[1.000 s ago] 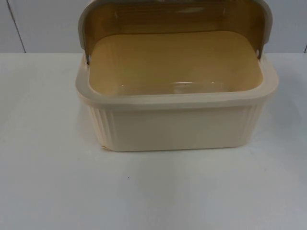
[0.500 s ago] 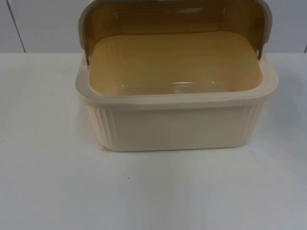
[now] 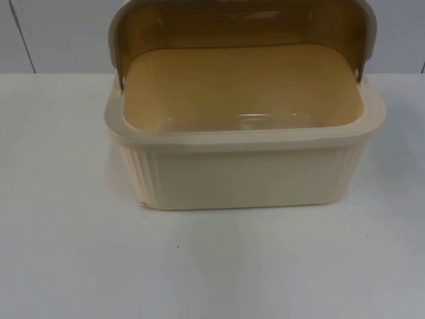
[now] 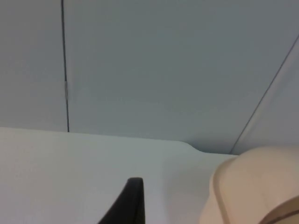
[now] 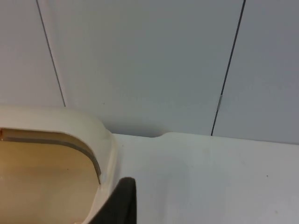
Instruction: Open the box lid with the left hand, place the block into the box with the right hand, then close the box lid with the left hand.
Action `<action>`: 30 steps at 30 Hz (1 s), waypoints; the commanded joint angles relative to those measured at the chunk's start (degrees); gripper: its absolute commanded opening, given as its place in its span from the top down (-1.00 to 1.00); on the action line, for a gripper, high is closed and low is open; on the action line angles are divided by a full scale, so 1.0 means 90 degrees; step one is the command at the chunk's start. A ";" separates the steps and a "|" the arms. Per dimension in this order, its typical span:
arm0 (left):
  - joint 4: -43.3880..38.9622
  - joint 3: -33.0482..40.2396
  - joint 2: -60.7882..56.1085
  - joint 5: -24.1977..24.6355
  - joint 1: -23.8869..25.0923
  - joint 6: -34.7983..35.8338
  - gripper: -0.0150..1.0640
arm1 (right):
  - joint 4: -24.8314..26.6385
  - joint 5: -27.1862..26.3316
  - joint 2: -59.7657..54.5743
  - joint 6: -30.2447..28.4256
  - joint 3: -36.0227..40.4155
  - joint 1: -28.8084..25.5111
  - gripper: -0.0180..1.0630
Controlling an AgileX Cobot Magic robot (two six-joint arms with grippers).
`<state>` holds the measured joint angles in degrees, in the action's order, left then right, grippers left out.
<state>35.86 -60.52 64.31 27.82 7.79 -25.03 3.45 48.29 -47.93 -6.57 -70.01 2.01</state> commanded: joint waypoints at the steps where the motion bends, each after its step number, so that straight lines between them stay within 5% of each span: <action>1: -0.0085 0.0037 -0.0026 -0.0029 0.0032 -0.0021 -0.96 | 0.0032 0.0012 0.0007 -0.0062 -0.0031 -0.0002 -0.98; 14: -0.0163 0.0037 -0.0026 0.0012 0.0032 -0.0021 -0.96 | -0.0089 0.0391 -0.0554 0.0529 0.0924 -0.0002 -0.98; 23: -0.0178 0.0037 -0.0026 0.0027 0.0032 -0.0021 -0.96 | -0.0783 -0.0507 -0.0999 0.1208 0.2367 -0.0014 -0.98; 26: -0.0193 0.0037 -0.0026 0.0043 0.0032 -0.0021 -0.96 | -0.1604 -0.0833 -0.1325 0.1939 0.2850 -0.0037 -0.93; 30: -0.0192 0.0037 -0.0026 0.0043 0.0021 -0.0021 -0.96 | -0.1686 -0.1046 -0.1767 0.2185 0.2964 -0.0037 -0.86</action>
<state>34.43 -60.52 64.31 28.09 7.79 -25.03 -10.65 41.50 -61.25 11.17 -43.99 2.00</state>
